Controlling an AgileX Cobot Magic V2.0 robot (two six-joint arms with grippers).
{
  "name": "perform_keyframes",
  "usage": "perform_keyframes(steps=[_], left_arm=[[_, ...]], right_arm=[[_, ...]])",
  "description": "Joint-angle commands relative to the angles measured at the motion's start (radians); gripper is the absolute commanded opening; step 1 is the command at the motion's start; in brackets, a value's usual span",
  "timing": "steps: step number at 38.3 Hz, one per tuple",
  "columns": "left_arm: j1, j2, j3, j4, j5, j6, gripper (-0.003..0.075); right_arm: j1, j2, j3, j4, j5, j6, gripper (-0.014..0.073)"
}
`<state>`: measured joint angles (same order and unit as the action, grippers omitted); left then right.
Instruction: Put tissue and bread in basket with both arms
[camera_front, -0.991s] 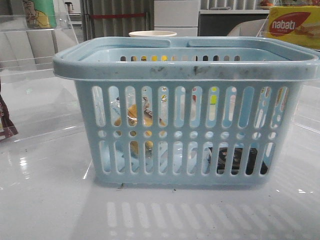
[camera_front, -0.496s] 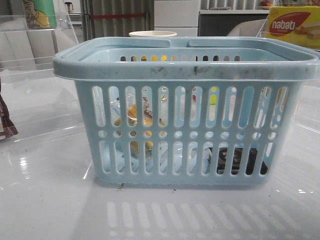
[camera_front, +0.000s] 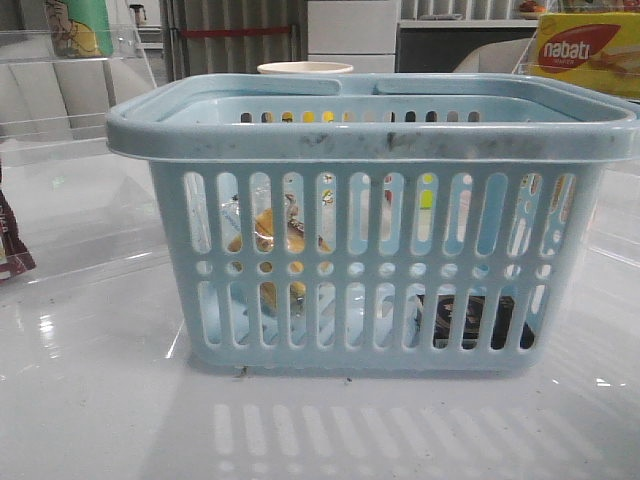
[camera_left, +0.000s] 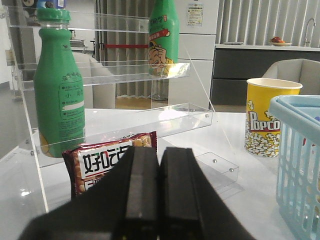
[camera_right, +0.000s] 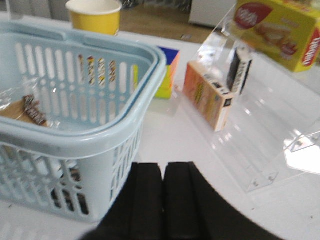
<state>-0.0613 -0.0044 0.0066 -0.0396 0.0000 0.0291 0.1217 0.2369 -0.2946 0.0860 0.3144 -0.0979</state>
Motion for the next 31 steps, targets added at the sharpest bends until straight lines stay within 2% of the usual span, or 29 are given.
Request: perform_keyframes(steps=[1, 7, 16, 31], left_arm=[[-0.001, -0.018, 0.005, -0.007, -0.088, -0.008, 0.0093], [-0.001, -0.018, 0.005, -0.007, -0.088, -0.008, 0.0092], [-0.001, -0.018, 0.005, -0.007, -0.088, -0.008, 0.0093], [-0.001, -0.016, 0.005, -0.007, -0.088, -0.008, 0.0092]], right_arm=[[-0.044, -0.084, 0.087, -0.005, -0.232, -0.012, 0.0055], [-0.078, -0.205, 0.228, -0.005, -0.281, -0.012, 0.0055], [-0.087, -0.267, 0.316, -0.005, -0.321, -0.012, 0.0055], [-0.086, -0.267, 0.318, 0.0, -0.352, 0.013, 0.0055]])
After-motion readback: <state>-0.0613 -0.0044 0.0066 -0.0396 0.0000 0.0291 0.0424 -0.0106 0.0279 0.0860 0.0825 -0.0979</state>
